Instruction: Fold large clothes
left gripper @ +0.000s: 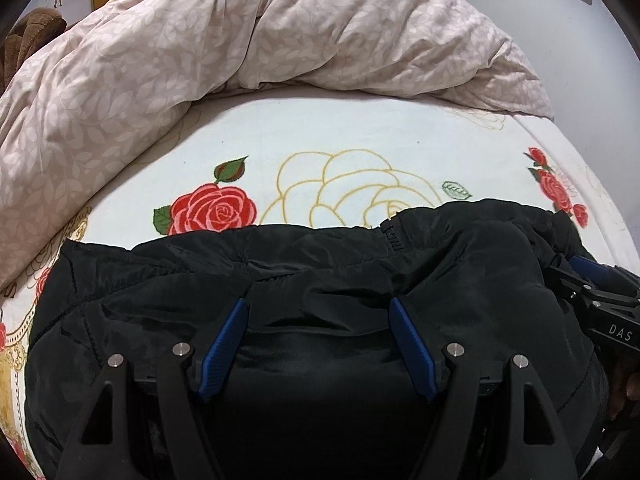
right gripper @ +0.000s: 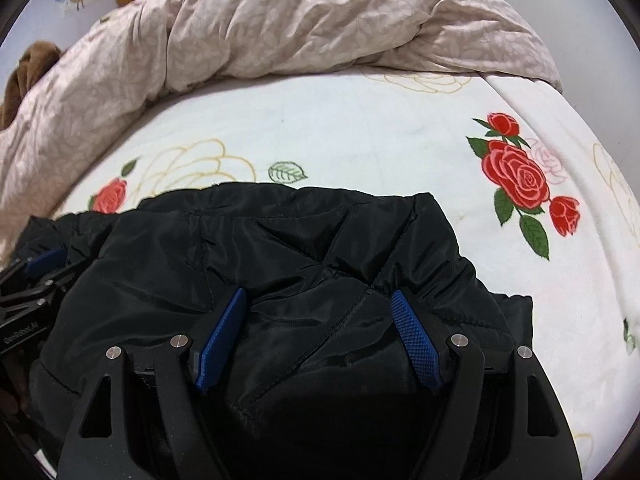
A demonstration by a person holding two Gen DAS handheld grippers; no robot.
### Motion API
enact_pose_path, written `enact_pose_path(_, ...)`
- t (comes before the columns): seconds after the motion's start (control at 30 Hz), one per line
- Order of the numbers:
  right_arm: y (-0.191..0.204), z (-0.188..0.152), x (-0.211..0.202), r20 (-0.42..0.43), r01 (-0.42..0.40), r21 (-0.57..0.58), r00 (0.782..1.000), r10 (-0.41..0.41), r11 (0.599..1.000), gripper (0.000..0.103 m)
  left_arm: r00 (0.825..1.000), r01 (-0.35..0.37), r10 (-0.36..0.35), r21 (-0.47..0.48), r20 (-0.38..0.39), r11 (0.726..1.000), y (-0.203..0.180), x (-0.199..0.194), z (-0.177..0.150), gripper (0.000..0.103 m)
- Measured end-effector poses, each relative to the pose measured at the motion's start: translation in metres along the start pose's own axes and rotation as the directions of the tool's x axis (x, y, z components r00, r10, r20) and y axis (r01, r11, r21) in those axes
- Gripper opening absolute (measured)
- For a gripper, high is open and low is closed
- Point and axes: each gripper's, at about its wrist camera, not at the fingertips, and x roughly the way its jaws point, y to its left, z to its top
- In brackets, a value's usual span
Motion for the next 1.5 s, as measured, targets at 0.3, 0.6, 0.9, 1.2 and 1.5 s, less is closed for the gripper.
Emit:
enact_pose_path(0.3, -0.018, -0.018, -0.088, 0.148, -0.023, -0.01, 0.989, 0.024, 1.0, 0.074, 0.99, -0.011, 0.009, 0.01, 0.141, 1.0, 0.057, -0.088, -0.024, 0.075)
enact_pose_path(0.6, -0.072, -0.075, -0.085, 0.057, 0.049, 0.098, 0.997, -0.055, 0.994, 0.074, 0.988, -0.117, 0.133, -0.197, 0.072, 0.973, 0.162, -0.099, -0.086, 0.074)
enact_pose_path(0.9, -0.094, -0.076, -0.048, 0.001, -0.031, 0.208, 1.0, 0.031, 0.978, 0.076, 0.999, -0.044, 0.05, -0.257, 0.019, 0.965, 0.172, -0.056, -0.09, 0.077)
enact_pose_path(1.2, -0.105, -0.068, -0.03, -0.03, -0.108, 0.246, 0.993, 0.118, 0.963, 0.078, 0.998, 0.057, -0.058, -0.311, 0.006, 0.949, 0.186, -0.04, -0.089, 0.082)
enact_pose_path(1.5, -0.11, -0.074, -0.022, -0.044, -0.18, 0.273, 0.979, 0.199, 0.945, 0.078, 0.989, 0.146, -0.149, -0.387, 0.023, 0.91, 0.199, -0.029, -0.101, 0.089)
